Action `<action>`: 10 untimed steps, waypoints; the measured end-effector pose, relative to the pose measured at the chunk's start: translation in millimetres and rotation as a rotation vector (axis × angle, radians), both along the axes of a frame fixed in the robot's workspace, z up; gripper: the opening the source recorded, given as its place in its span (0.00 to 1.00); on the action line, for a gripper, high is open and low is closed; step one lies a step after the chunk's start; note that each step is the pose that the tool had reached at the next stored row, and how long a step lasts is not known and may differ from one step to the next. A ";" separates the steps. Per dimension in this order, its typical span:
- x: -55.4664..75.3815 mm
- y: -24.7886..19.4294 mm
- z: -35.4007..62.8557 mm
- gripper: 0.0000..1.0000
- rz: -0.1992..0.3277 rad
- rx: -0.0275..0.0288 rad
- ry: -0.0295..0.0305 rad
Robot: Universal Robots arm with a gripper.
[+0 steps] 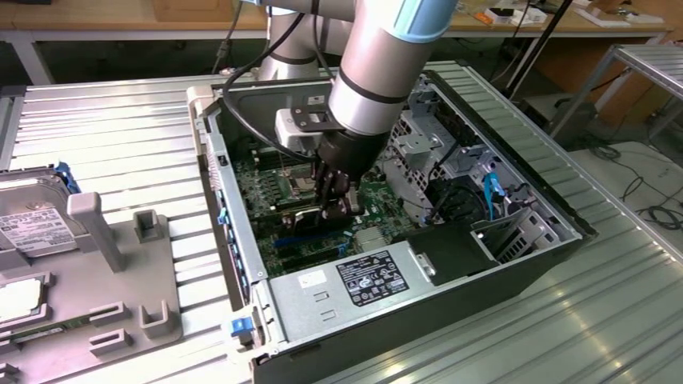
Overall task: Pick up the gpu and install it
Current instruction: 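Insert the gpu into the slot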
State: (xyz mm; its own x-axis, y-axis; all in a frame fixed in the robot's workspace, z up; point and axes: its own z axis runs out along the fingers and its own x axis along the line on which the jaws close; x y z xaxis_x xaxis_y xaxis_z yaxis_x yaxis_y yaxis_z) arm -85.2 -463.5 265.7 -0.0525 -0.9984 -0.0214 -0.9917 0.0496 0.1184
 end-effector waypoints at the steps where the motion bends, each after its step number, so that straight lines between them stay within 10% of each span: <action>1: -0.1 0.6 0.1 0.27 0.001 -0.0003 0.0001; 10: 0.0 3.9 0.1 0.27 0.034 -0.0003 0.0001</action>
